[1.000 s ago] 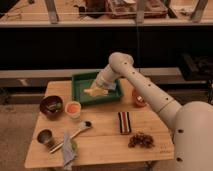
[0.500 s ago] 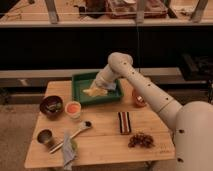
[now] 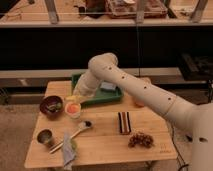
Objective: Place banana in metal cup
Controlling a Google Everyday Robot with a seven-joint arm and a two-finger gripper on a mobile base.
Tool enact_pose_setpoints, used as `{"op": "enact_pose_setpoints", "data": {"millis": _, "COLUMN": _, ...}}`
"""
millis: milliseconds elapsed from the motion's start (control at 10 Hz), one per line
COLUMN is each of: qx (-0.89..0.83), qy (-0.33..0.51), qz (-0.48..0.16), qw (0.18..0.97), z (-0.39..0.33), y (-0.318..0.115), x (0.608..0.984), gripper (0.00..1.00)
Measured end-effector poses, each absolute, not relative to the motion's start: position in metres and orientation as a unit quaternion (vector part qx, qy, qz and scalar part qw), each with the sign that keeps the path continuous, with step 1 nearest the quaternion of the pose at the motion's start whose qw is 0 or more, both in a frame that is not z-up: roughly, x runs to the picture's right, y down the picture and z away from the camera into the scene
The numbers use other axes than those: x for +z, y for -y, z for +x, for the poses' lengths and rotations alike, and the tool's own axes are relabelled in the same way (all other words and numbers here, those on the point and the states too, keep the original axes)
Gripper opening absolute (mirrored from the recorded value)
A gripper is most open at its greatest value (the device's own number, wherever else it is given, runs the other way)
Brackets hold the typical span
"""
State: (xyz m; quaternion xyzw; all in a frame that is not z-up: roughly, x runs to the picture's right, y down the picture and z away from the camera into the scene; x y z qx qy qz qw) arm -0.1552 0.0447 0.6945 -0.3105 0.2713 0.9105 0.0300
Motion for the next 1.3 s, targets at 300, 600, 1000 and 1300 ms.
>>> {"op": "enact_pose_setpoints", "data": {"millis": 300, "qx": 0.898, "qy": -0.265, "qz": -0.327, "qw": 0.13, "z": -0.231, "y": -0.085, "x": 0.635, "gripper": 0.19}}
{"op": "enact_pose_setpoints", "data": {"millis": 600, "qx": 0.866, "qy": -0.293, "qz": -0.334, "qw": 0.229, "z": -0.305, "y": -0.133, "x": 0.602, "gripper": 0.19}}
{"op": "enact_pose_setpoints", "data": {"millis": 1000, "qx": 0.833, "qy": -0.345, "qz": -0.311, "qw": 0.301, "z": -0.353, "y": -0.189, "x": 0.635, "gripper": 0.19}}
{"op": "enact_pose_setpoints", "data": {"millis": 1300, "qx": 0.85, "qy": -0.36, "qz": -0.303, "qw": 0.237, "z": -0.335, "y": -0.185, "x": 0.686, "gripper": 0.19}}
